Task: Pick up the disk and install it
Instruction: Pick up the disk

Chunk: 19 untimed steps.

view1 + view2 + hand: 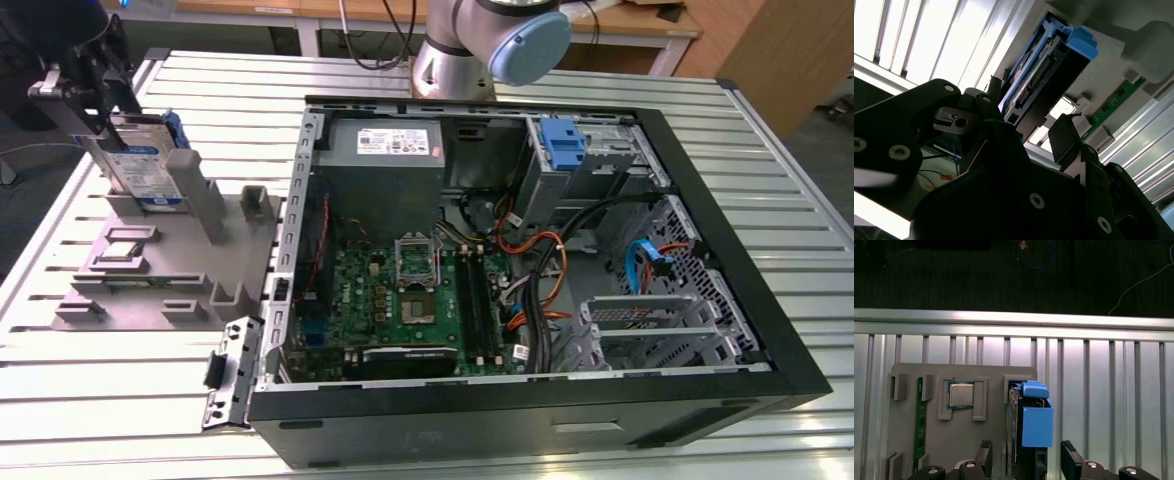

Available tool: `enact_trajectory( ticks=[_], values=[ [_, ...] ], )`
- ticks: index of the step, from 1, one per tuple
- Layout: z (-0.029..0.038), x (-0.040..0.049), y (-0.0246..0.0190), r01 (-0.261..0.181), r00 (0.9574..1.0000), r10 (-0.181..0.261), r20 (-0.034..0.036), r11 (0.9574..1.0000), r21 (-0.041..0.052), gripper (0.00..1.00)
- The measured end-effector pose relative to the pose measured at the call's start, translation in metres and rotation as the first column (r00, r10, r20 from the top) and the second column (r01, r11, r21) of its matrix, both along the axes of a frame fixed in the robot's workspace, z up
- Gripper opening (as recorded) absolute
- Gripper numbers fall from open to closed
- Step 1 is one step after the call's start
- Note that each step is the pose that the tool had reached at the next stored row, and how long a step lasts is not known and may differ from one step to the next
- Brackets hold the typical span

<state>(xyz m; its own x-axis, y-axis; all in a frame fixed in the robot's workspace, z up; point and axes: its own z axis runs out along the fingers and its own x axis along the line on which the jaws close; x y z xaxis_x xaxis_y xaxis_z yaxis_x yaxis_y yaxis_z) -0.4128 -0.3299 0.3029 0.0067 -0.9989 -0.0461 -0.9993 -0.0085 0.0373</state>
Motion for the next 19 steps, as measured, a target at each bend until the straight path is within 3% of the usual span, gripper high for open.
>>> enact_trajectory(
  ticks=[3, 5, 7, 9, 10, 19],
  values=[
    [0.0000, 0.0000, 0.0000, 0.000, 1.0000, 0.000, 0.0000, 1.0000, 0.0000, 0.63],
    [-0.0001, 0.0000, 0.0000, 0.000, 1.0000, 0.000, 0.0000, 1.0000, 0.0000, 0.57],
    [-0.0001, 0.0000, 0.0000, 0.000, 1.0000, 0.000, 0.0000, 1.0000, 0.0000, 0.45],
    [-0.0002, 0.0000, 0.0000, 0.000, 1.0000, 0.000, 0.0000, 1.0000, 0.0000, 0.45],
    [-0.0002, 0.0000, 0.0000, 0.000, 1.0000, 0.000, 0.0000, 1.0000, 0.0000, 0.39],
    [-0.0019, 0.0000, -0.0002, 0.000, 1.0000, 0.000, -0.0002, 1.0000, -0.0001, 0.39]
  ],
)
